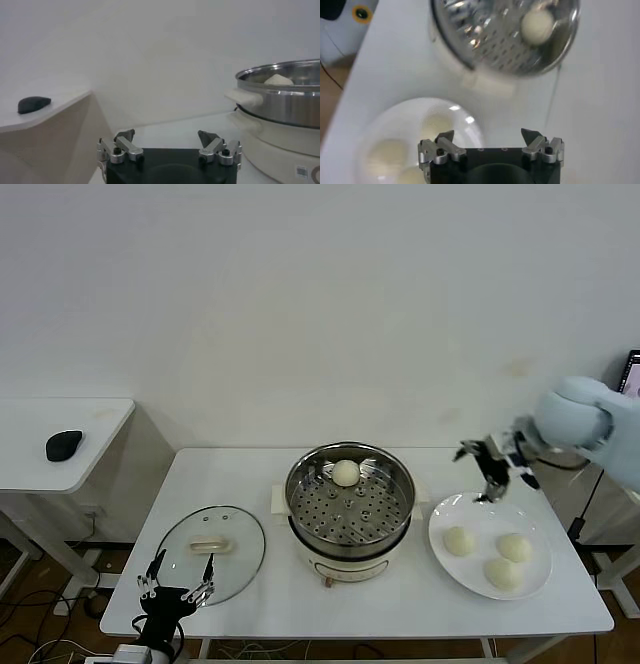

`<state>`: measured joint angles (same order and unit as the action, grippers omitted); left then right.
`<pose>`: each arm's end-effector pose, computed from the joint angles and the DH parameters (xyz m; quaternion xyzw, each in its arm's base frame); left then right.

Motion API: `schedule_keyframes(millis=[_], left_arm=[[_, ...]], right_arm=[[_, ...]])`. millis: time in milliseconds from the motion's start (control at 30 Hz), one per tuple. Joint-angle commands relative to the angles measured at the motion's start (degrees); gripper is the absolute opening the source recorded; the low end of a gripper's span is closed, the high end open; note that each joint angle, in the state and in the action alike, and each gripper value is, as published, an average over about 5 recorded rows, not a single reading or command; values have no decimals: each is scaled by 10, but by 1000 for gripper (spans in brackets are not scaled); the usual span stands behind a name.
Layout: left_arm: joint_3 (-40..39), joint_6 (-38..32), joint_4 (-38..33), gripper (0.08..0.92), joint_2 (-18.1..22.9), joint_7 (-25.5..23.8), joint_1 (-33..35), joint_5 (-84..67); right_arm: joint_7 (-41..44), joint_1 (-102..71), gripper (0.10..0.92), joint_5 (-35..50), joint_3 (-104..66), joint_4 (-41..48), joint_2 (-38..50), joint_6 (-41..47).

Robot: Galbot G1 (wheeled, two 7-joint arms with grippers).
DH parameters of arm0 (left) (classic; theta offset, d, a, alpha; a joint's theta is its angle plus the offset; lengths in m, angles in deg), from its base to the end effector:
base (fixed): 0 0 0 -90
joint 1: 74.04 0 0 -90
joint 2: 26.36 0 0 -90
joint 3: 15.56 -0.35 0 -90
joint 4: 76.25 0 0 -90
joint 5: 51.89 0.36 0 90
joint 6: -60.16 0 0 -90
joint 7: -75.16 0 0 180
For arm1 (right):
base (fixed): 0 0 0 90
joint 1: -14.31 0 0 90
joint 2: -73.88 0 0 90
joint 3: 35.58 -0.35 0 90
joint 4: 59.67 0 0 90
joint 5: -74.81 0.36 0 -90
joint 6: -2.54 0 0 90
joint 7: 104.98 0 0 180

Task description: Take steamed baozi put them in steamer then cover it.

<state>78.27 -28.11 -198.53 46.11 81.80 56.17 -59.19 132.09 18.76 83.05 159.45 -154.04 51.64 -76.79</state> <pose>0.1388 0.0669 -0.3062 -0.0005 -0.9934 -0.0848 0.0773 0.4489 -0.1674 -0.0584 0.4921 -0.5496 0.5991 0.3113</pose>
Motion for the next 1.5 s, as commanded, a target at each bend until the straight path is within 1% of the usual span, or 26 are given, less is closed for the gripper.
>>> schedule_keyframes(millis=[33, 167, 400, 700, 1100, 1300, 1400, 1500], left_arm=[[1, -8, 8, 823, 0, -1, -5, -14], [3, -9, 17, 823, 3, -1, -10, -16], [13, -9, 21, 823, 3, -2, -10, -16], [20, -9, 26, 823, 3, -3, -10, -14], [21, -9, 32, 823, 4, -2, -16, -7], [21, -8, 34, 823, 5, -2, -16, -6], [21, -8, 36, 823, 5, -2, -17, -7], [20, -8, 36, 823, 5, -2, -18, -7]], right_arm=[[-5, -270, 823, -57, -196, -5, 101, 37], [-11, -344, 823, -82, -249, 47, 52, 26], [-20, -384, 823, -111, -268, 141, -42, 6], [-32, -397, 823, -122, -268, 193, -116, -1], [-40, -398, 823, -130, -269, 237, -166, -4], [-32, -395, 820, -140, -267, 243, -171, 4], [-26, -390, 789, -144, -266, 242, -167, 7], [-21, -388, 726, -145, -266, 240, -164, 7]])
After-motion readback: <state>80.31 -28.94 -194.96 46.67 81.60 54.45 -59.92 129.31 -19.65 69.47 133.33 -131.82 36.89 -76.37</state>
